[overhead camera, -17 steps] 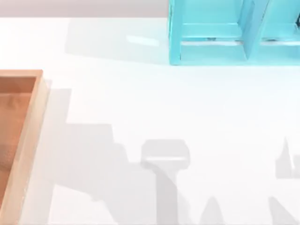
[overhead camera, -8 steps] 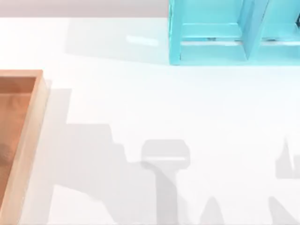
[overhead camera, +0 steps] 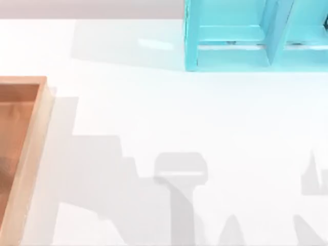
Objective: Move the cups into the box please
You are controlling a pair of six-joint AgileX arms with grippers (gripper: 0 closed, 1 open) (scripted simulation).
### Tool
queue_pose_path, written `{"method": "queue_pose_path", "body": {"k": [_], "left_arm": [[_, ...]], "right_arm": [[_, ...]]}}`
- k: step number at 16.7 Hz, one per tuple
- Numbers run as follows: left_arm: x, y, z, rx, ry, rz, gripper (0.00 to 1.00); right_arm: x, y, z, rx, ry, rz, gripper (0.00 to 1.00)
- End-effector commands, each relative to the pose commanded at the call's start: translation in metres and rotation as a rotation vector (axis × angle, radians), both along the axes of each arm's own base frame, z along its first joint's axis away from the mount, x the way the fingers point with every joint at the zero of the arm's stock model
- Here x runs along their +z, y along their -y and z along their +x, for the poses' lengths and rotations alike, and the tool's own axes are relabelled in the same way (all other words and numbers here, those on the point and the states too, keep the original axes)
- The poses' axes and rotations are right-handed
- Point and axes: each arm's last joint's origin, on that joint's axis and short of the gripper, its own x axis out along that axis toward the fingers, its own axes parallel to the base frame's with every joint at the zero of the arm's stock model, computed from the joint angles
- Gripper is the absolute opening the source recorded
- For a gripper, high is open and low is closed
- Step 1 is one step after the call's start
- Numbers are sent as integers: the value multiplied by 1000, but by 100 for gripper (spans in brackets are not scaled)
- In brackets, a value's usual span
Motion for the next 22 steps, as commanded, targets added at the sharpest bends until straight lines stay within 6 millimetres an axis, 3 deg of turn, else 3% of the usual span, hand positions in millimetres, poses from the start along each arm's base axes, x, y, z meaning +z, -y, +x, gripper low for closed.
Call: {"method": "queue_pose_path", "body": {"k": [10,13,19,22], "left_arm": [[4,0,1,-2,2,0,100],[26,-2,5,5,3,-2,100],[88,-1,3,0,4,-1,100],[100,1,0,-2,1,0,100]], "right_arm": [[0,0,0,0,0,0,100],[0,0,0,0,0,0,100],[0,0,0,0,0,0,100],[0,0,0,0,0,0,100]]}}
